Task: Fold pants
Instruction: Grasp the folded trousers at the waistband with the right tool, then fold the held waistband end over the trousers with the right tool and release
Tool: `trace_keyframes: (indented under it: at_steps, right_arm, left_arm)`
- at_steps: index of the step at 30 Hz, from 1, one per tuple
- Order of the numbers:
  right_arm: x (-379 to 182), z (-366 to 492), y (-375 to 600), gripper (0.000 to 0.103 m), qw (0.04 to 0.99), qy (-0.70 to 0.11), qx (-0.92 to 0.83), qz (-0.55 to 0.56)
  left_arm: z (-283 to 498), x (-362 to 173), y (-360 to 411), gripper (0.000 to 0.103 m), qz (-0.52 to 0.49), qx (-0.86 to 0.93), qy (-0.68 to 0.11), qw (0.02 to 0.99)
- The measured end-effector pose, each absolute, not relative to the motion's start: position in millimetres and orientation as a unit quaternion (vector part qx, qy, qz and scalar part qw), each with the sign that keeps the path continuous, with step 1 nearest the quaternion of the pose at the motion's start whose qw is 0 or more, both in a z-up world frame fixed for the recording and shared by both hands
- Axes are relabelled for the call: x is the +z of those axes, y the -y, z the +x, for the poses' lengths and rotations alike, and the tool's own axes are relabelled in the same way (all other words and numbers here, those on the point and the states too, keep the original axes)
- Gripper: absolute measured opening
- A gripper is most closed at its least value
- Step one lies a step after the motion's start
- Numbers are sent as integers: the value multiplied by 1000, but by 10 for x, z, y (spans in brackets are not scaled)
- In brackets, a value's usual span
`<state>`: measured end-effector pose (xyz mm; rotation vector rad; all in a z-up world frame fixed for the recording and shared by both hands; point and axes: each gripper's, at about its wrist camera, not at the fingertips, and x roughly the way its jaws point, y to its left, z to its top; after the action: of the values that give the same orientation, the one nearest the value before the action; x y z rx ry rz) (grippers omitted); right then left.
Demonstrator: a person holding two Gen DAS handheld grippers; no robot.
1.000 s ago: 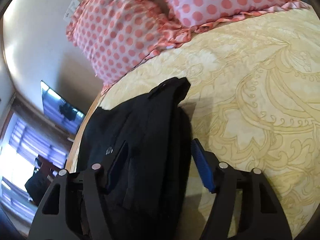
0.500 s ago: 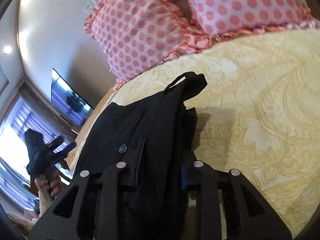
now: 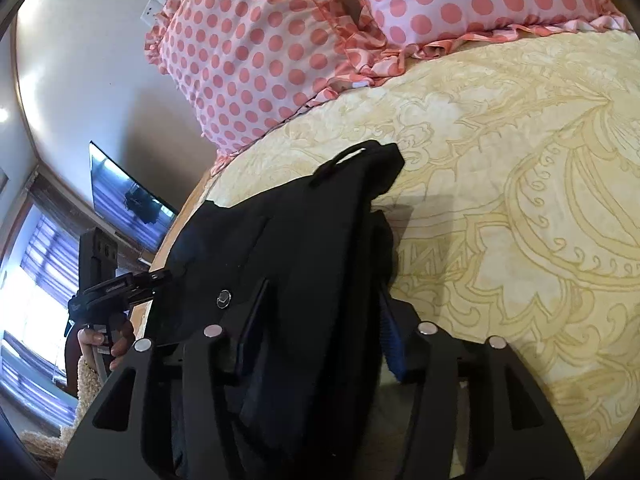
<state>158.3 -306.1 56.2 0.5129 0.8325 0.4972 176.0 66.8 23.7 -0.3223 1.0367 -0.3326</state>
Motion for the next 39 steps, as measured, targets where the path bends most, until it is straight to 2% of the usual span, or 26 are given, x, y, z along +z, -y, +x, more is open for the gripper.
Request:
trace_keyframes:
  at_steps: [1,2,4,12,19,22,24,26,27,31,35,38,39]
  right_arm:
    - [564,1575,3065,34,851,-394,245,248]
    - [571,1568,3078,31,849,-390,249,254]
    - [594,1566,3114,27,845,-382,261,269]
    - [866,1736,3197,18,847,-361,280,273]
    - [1110,2291,3378,16,874,-324,251,261]
    - [849,2562,3448,17,858,-387,199,271]
    - [705,2624,3443,29,854,-417,172,258]
    - [655,2613,3433,52,859,-428,152,236]
    - [681,2569,3452,55,865,-423,144,228]
    - [918,2244,3559,57,899,-371,111,206]
    - [1139,1808,3361,62,911,-330,166,183]
    - [1127,1659,3025,64,908,-332,211,145]
    - [1103,1644,2953,66,908,-337,212,133]
  left_arm:
    - [1747,250,-667,24,-153,-160,-487,845]
    - [1733,268,-660,16,-155,-167,-483,846]
    - [1689,335,-630,12,-152,-171,-473,851]
    - [1658,721,-419,11,-118,-181,-423,880]
    - [2209,1079,-33,11,-76,-173,-357,915]
    - [2624,878,-22,11,-69,-151,-396,903]
    - [2852,607,-90,13,-83,-134,-443,883]
    - [2962,349,-174,24,-91,-110,-469,872]
    - [2953,302,-224,27,-102,-107,-467,872]
    - [2736,483,-354,35,-93,-85,-430,894]
    - [2230,797,-298,55,-72,-105,-369,921]
    - [1899,825,-43,70,-60,-182,-365,911]
    - [1841,791,41,71,-44,-191,-371,908]
